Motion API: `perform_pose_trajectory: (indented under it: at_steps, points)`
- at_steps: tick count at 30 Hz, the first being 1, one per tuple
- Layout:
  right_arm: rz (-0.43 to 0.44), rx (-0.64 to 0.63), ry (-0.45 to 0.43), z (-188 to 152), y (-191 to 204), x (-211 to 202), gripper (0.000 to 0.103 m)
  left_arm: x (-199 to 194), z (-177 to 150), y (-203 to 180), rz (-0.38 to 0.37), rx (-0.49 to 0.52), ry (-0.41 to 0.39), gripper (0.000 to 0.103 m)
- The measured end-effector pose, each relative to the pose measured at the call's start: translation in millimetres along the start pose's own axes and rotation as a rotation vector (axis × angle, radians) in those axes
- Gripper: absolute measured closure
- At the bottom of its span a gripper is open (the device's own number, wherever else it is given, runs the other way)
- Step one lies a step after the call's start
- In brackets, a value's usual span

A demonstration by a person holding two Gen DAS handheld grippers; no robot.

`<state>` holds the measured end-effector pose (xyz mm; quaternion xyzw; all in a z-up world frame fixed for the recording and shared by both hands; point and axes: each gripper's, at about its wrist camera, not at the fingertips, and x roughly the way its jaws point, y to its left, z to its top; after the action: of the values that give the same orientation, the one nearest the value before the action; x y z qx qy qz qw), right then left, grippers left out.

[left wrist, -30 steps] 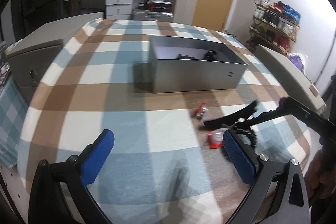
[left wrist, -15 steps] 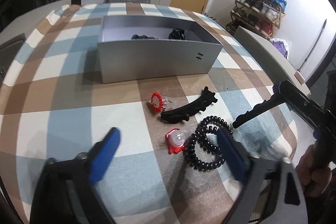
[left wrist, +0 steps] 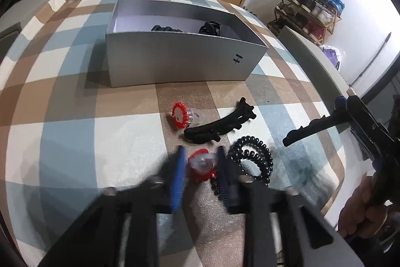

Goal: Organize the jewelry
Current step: 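Grasp the black bead bracelet and claw clip with the right tool, lift toward box, then lower the right tool's black items into the grey box while the left tool drops a red pin badge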

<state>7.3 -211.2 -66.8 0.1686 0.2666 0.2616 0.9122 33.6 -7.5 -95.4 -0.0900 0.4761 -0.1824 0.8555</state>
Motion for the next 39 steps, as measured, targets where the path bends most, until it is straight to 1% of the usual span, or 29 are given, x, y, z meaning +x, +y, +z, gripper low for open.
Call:
perform_pose_trajectory:
  at_steps: [5,9,13,19,26,28,32,39]
  points:
    - [0.004,-0.006,-0.006,2.3,4.1,-2.0,0.074,-5.2,1.6,4.8,-0.008,-0.021,-0.018,0.089]
    - [0.008,-0.023,0.011,6.4,10.9,0.3,0.074,-18.2,3.5,10.0,-0.002,-0.036,-0.057,0.089]
    - [0.021,-0.048,0.001,14.3,20.8,1.4,0.074,-35.8,6.2,12.6,0.01,-0.031,-0.105,0.089]
    - [0.061,-0.09,-0.022,34.6,38.5,8.2,0.074,-56.0,18.9,17.2,0.026,-0.021,-0.174,0.089]
    - [0.126,-0.116,-0.04,63.8,54.0,24.1,0.074,-66.2,41.6,19.1,0.038,0.01,-0.235,0.089]
    - [0.136,-0.122,-0.039,72.2,57.4,30.5,0.074,-67.2,49.6,19.7,0.033,0.019,-0.244,0.089]
    - [0.156,-0.127,-0.04,89.0,59.4,46.9,0.074,-66.9,61.1,19.5,0.044,0.04,-0.261,0.089]
    - [0.17,-0.134,-0.03,106.8,55.4,73.3,0.074,-50.5,84.2,22.2,0.032,0.067,-0.245,0.089]
